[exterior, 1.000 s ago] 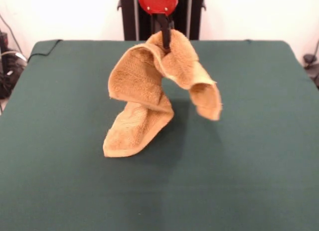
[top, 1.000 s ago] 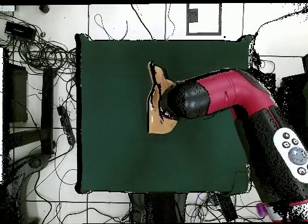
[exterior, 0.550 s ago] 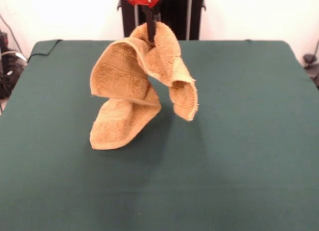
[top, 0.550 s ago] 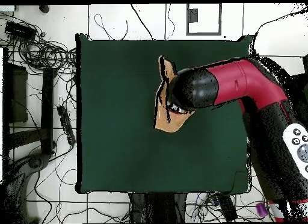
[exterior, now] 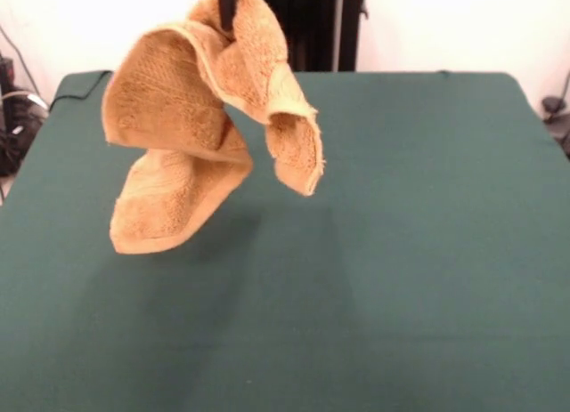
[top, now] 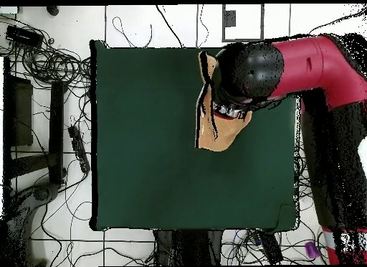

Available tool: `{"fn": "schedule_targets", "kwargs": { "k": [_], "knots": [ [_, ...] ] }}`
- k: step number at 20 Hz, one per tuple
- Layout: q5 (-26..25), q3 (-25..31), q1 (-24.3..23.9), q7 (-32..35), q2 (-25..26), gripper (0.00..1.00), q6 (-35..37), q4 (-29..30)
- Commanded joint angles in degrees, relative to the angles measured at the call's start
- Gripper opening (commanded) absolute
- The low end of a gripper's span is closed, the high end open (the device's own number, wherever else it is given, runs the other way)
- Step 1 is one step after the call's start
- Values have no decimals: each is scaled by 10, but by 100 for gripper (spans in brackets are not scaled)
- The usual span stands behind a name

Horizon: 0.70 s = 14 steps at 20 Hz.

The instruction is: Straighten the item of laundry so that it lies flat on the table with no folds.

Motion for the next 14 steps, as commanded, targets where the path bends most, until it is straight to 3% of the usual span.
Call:
{"fn": "schedule_targets", "kwargs": {
  "k": [1, 6, 14],
  "knots": [
    [0, 8, 36, -196, 34, 0, 72, -84],
    [-7, -10, 50, -198, 50, 0, 99, -120],
    [9, -14, 39, -183, 55, 0, 58, -102]
  ]
}}
